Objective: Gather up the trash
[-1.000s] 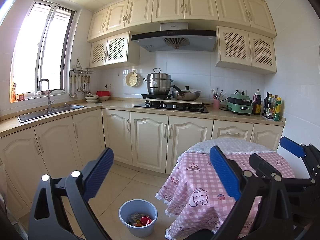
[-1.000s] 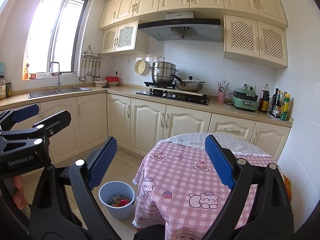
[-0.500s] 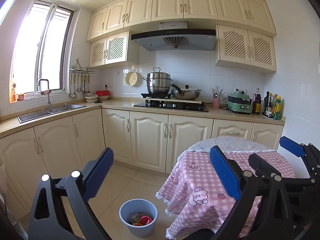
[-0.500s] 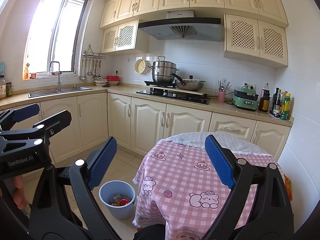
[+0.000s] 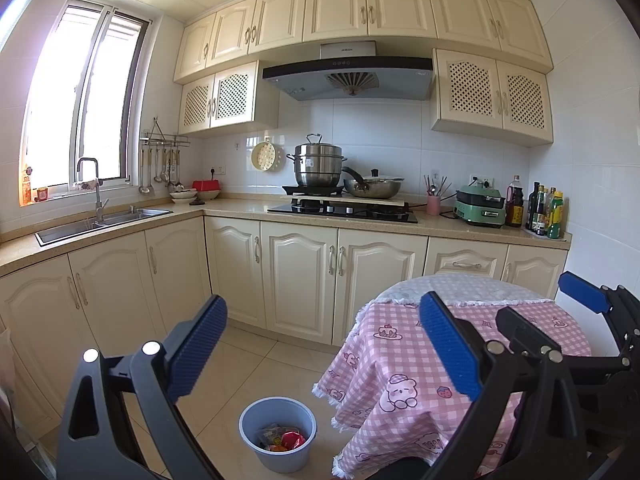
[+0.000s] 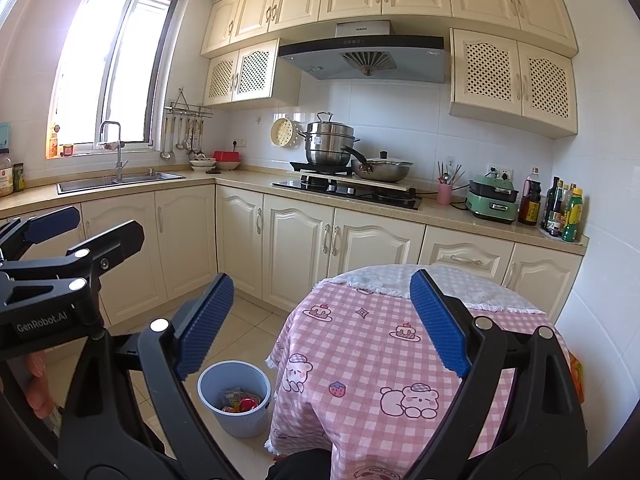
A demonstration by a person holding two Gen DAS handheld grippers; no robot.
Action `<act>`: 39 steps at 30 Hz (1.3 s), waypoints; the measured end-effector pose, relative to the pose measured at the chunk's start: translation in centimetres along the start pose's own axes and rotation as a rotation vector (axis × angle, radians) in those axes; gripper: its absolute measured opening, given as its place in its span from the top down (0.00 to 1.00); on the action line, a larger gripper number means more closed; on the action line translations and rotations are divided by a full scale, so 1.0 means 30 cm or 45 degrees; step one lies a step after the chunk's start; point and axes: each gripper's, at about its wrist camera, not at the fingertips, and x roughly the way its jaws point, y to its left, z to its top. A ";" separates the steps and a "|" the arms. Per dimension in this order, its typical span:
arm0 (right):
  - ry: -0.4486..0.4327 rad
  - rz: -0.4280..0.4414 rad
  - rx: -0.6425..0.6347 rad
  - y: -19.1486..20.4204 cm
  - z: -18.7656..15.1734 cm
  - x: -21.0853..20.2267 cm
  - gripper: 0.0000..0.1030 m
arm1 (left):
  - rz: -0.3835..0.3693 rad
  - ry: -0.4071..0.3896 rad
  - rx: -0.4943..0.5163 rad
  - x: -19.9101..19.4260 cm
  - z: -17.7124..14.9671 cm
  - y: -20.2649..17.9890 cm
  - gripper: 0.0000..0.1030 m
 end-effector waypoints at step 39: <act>0.017 0.009 -0.004 -0.019 -0.005 0.018 0.14 | 0.006 0.023 0.006 0.018 -0.016 0.014 0.08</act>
